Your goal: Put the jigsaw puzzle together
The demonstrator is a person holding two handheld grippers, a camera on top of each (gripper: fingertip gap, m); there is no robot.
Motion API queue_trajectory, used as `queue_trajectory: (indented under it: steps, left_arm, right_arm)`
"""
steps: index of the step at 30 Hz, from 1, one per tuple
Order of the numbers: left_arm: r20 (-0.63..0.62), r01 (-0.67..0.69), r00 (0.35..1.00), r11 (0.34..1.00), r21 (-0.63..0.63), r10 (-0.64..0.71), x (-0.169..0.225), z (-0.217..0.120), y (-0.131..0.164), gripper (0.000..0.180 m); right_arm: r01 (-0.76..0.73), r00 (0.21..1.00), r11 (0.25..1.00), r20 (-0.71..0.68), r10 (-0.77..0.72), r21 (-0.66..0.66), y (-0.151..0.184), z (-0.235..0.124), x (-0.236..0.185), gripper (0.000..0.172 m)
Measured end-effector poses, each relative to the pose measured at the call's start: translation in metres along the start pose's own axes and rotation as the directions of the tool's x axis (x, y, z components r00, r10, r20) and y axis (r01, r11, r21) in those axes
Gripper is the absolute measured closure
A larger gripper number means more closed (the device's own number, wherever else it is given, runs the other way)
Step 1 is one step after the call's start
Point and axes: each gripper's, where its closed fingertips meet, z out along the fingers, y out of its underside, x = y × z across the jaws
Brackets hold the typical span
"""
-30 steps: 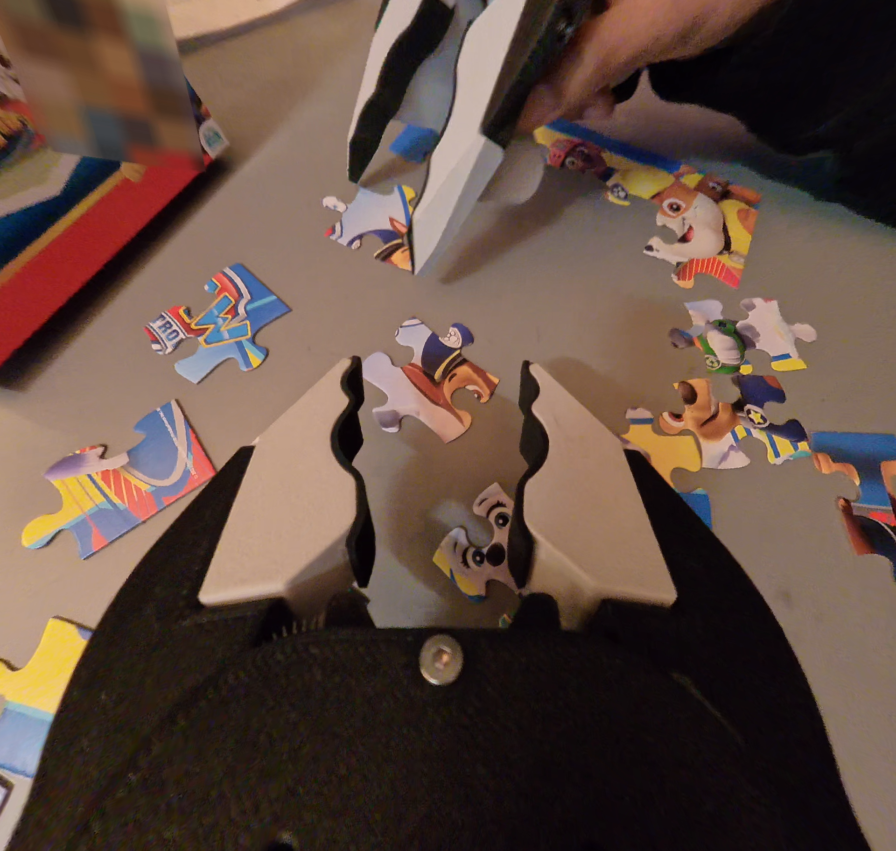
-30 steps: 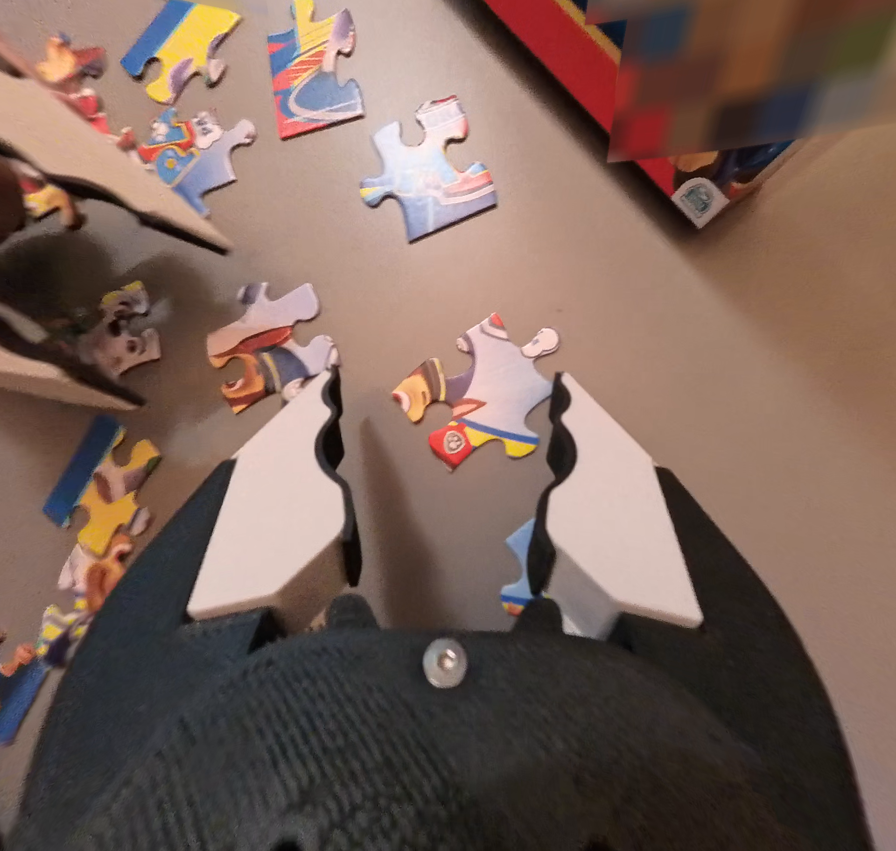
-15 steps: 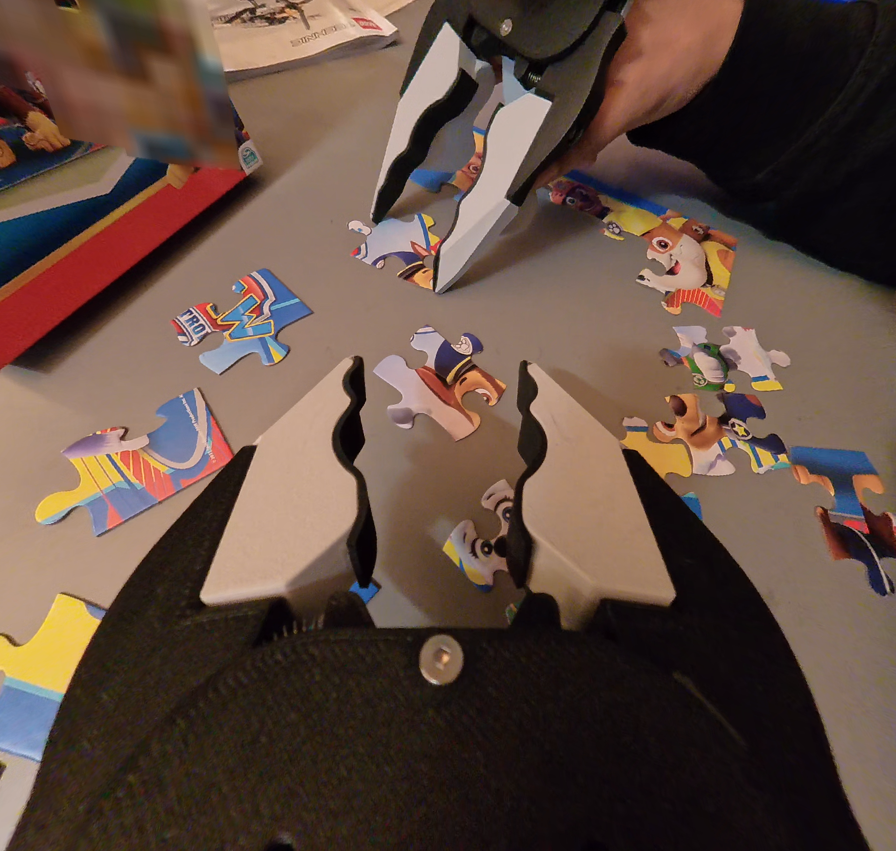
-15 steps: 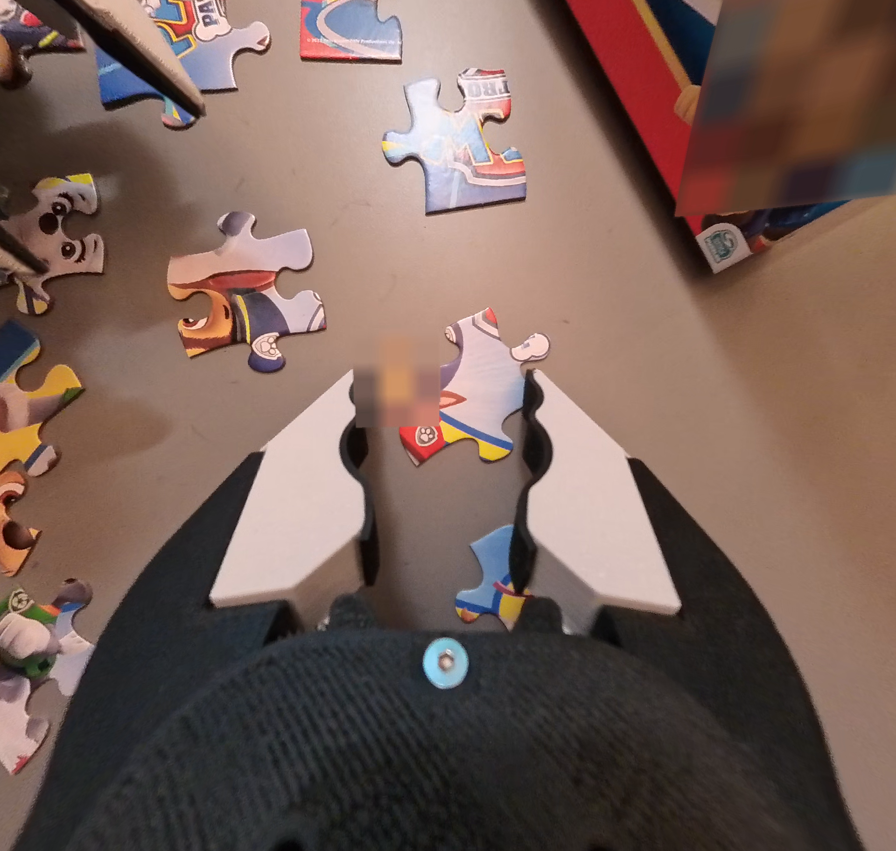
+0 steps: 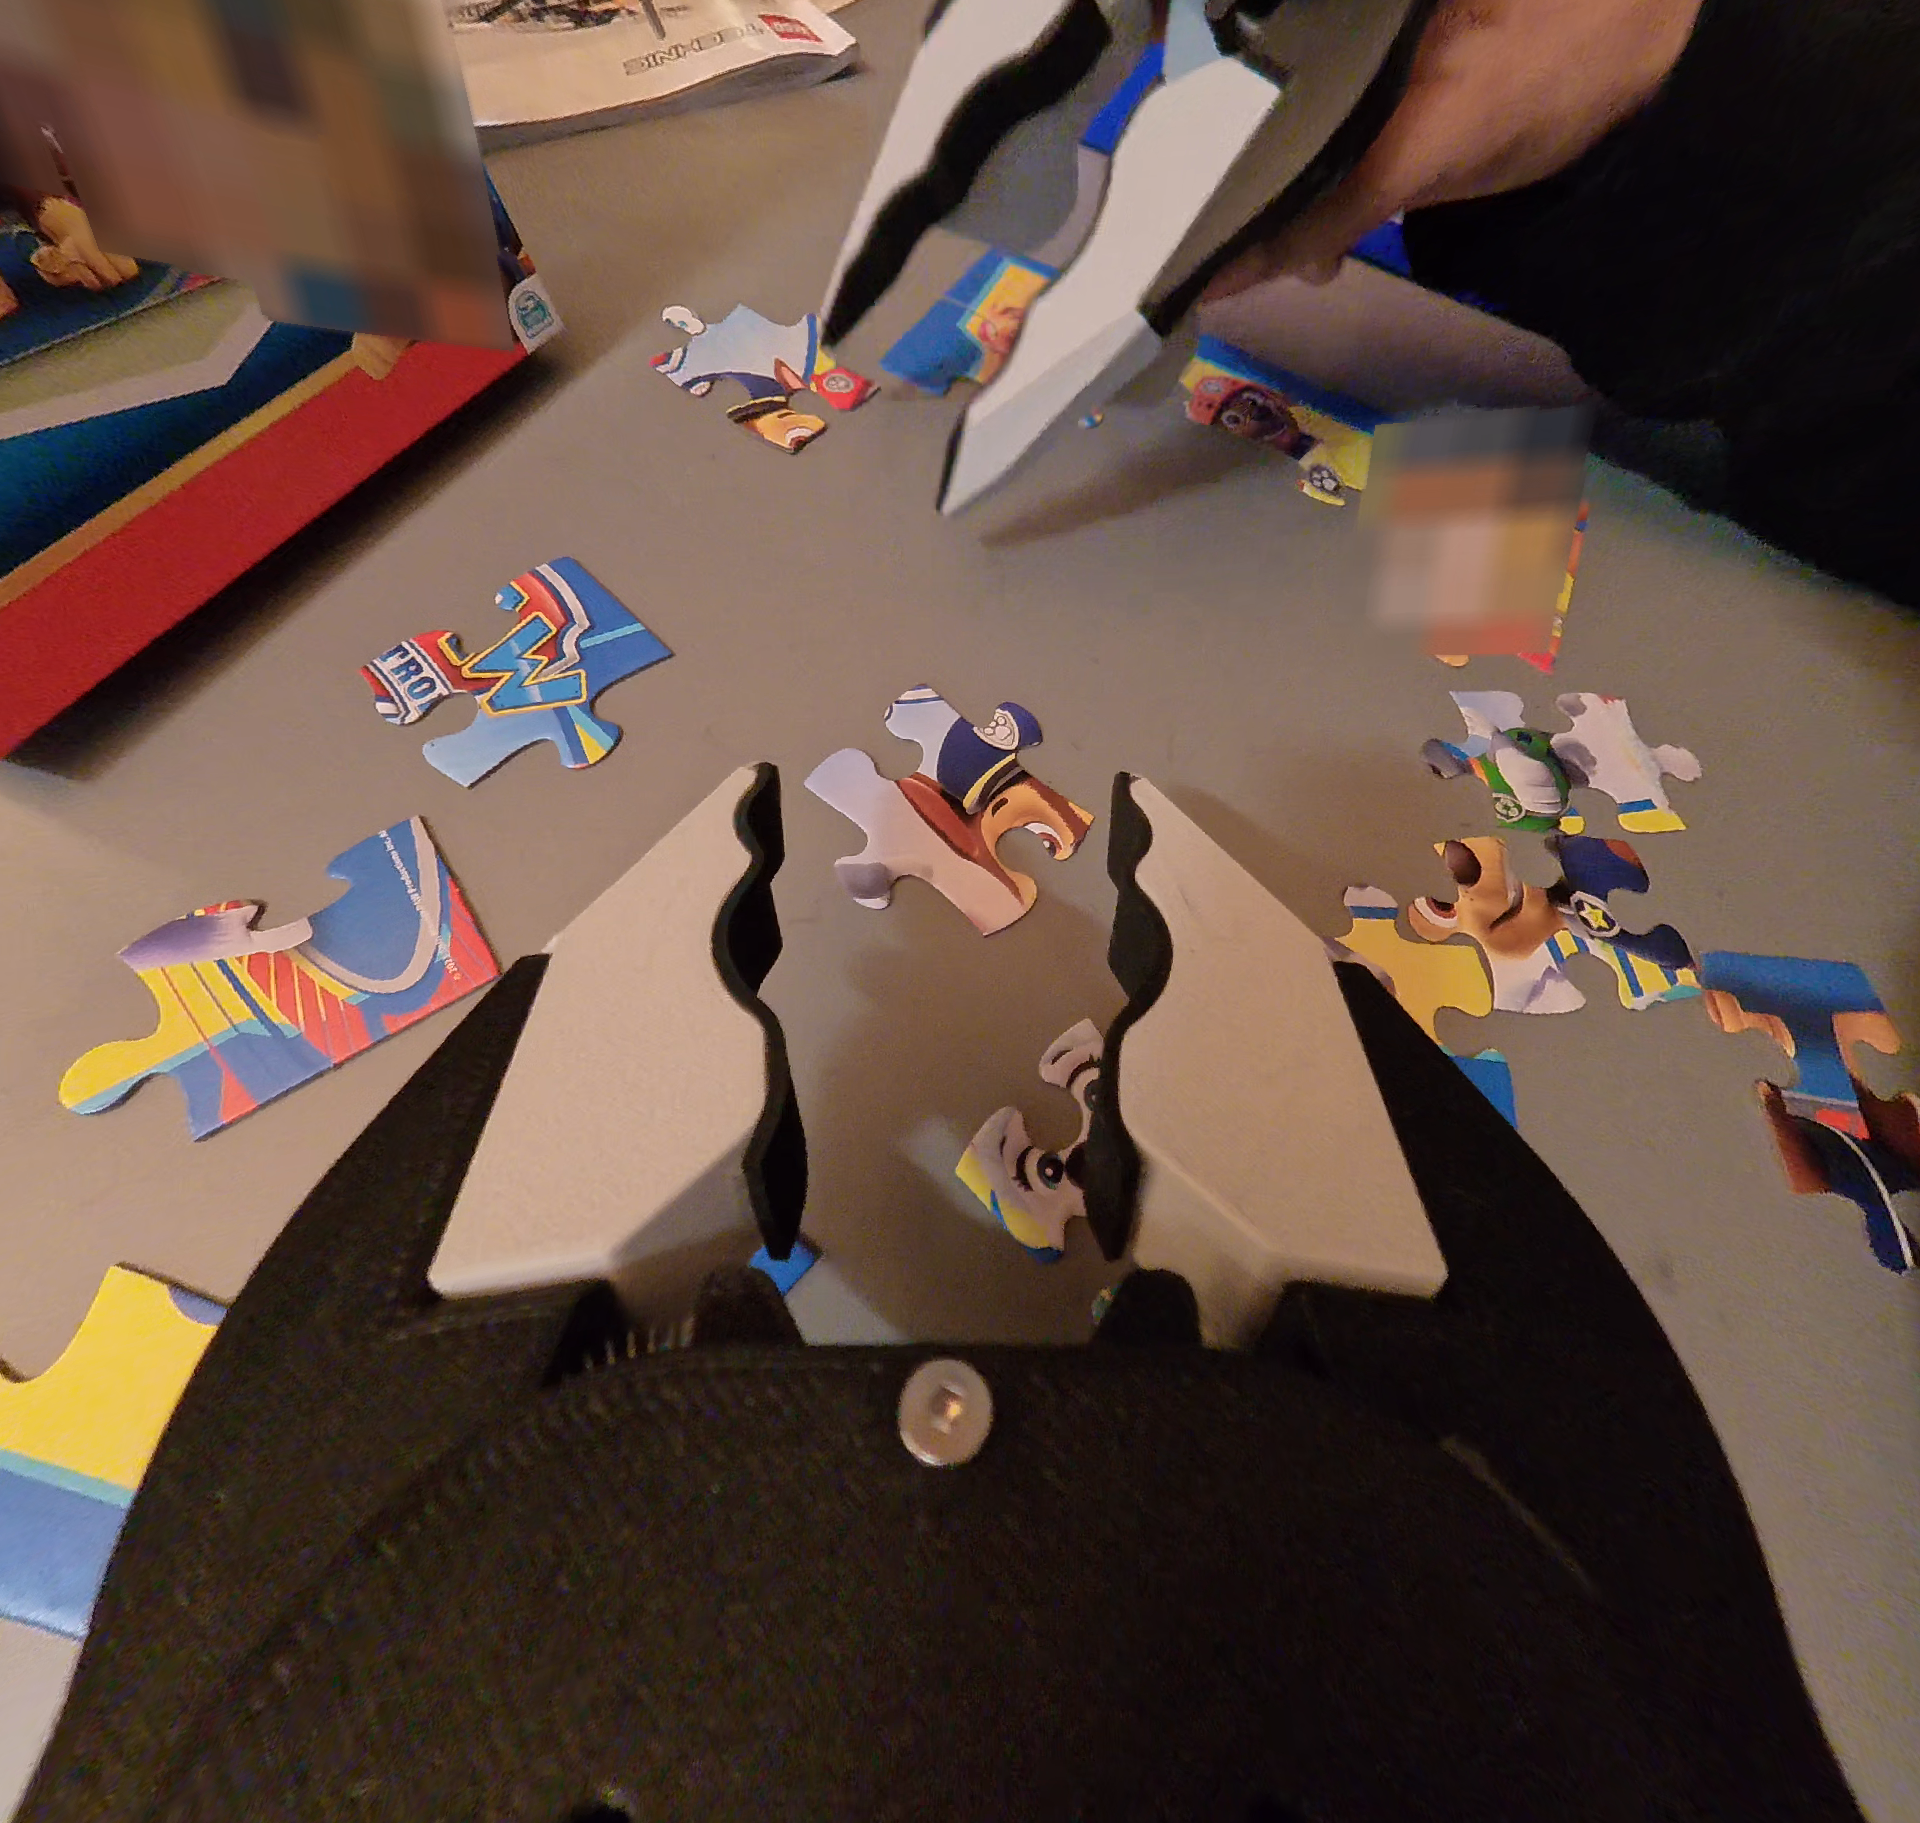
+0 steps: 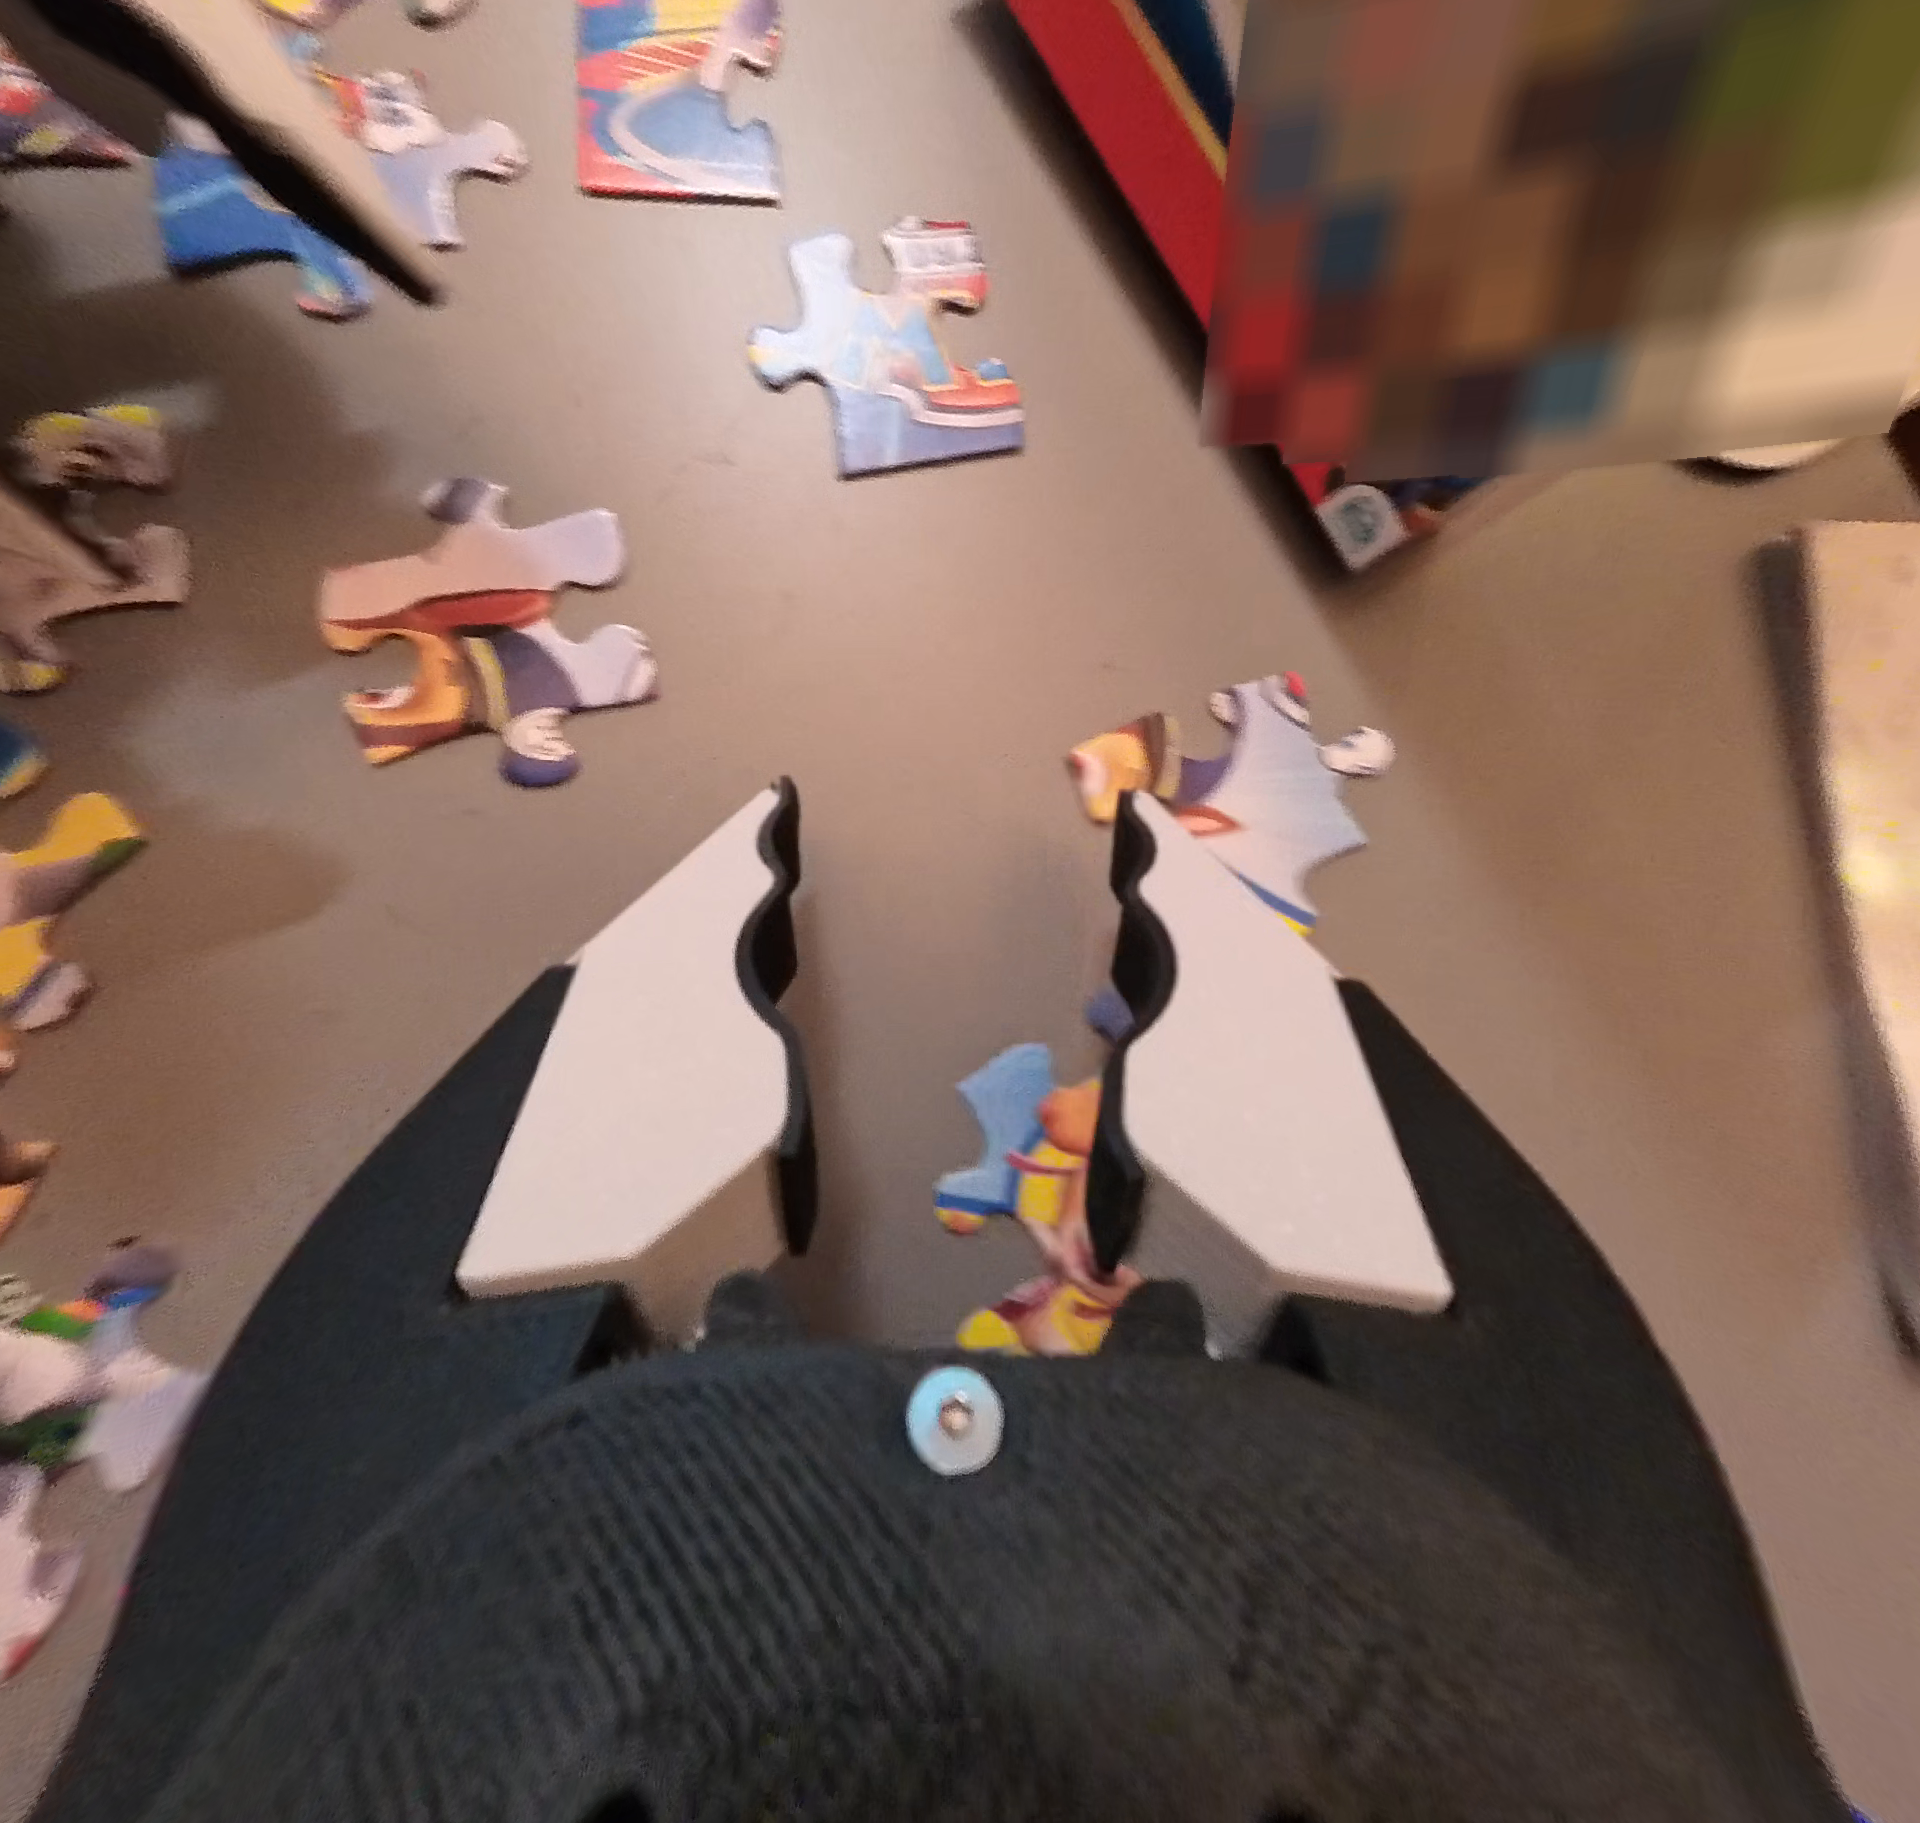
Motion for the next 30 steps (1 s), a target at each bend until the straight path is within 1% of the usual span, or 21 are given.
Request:
queue_trajectory:
  steps: [1,3,6,10,11,13,15,18,19,20,23,24,27,28,30]
  left_arm:
    - [-0.001,-0.002,1.0,1.0,0.0,0.002,0.001,0.0,0.0,0.119]
    - [0.002,-0.01,1.0,1.0,0.0,0.01,0.002,-0.001,-0.001,0.118]
    - [0.023,-0.029,0.999,1.0,0.003,0.028,0.0,-0.003,-0.002,0.119]
    - [0.026,-0.025,0.999,1.0,0.013,0.025,-0.002,-0.006,-0.003,0.119]
    - [0.024,-0.022,0.999,1.0,0.016,0.022,-0.002,-0.007,-0.003,0.119]
    - [0.023,-0.022,1.0,1.0,0.022,0.021,-0.002,-0.009,-0.004,0.119]
    - [0.025,-0.023,0.999,0.999,0.028,0.023,-0.003,-0.011,-0.005,0.119]
    - [0.025,-0.02,1.0,0.999,0.037,0.019,-0.003,-0.013,-0.006,0.119]
    - [0.025,-0.019,1.0,0.999,0.038,0.018,-0.004,-0.013,-0.006,0.119]
    - [0.026,-0.019,0.999,0.999,0.039,0.018,-0.004,-0.014,-0.007,0.119]
    - [0.04,-0.025,0.999,0.999,0.039,0.024,-0.006,-0.015,-0.006,0.119]
    - [0.043,-0.027,0.999,0.999,0.04,0.025,-0.007,-0.015,-0.006,0.119]
    - [0.042,-0.023,0.999,0.999,0.039,0.022,-0.007,-0.014,-0.006,0.119]
    - [0.041,-0.022,0.999,0.999,0.037,0.021,-0.007,-0.014,-0.006,0.119]
    - [0.041,-0.026,0.999,0.999,0.034,0.025,-0.007,-0.014,-0.005,0.119]
  right_arm:
    - [-0.015,0.999,1.0,-0.048,0.014,-0.016,0.003,-0.001,0.013,0.112]
    - [-0.086,0.989,0.994,-0.128,0.078,-0.062,0.012,-0.001,0.037,0.12]
    - [-0.197,0.975,0.979,-0.116,0.189,-0.061,0.014,0.004,0.042,0.117]
    - [-0.224,0.962,0.969,-0.181,0.203,-0.102,0.023,0.011,0.054,0.11]
    - [-0.232,0.962,0.967,-0.174,0.212,-0.107,0.024,0.013,0.054,0.108]
    - [-0.259,0.959,0.96,-0.143,0.243,-0.104,0.024,0.015,0.052,0.11]
    - [-0.276,0.958,0.956,-0.111,0.265,-0.096,0.023,0.016,0.049,0.118]
    - [-0.275,0.959,0.957,-0.105,0.265,-0.093,0.024,0.015,0.049,0.121]
    - [-0.274,0.96,0.957,-0.087,0.266,-0.1,0.024,0.015,0.046,0.131]
    - [-0.273,0.962,0.956,-0.055,0.269,-0.102,0.022,0.015,0.039,0.133]
    - [-0.241,0.97,0.965,0.016,0.244,-0.106,0.016,0.015,0.007,0.147]
    - [-0.218,0.975,0.97,0.027,0.222,-0.109,0.014,0.015,-0.006,0.148]
    - [-0.15,0.988,0.982,0.008,0.152,-0.119,0.011,0.012,-0.035,0.151]
    - [-0.137,0.991,0.983,-0.012,0.137,-0.122,0.012,0.011,-0.04,0.157]
    - [-0.139,0.99,0.982,-0.039,0.135,-0.127,0.016,0.007,-0.045,0.161]
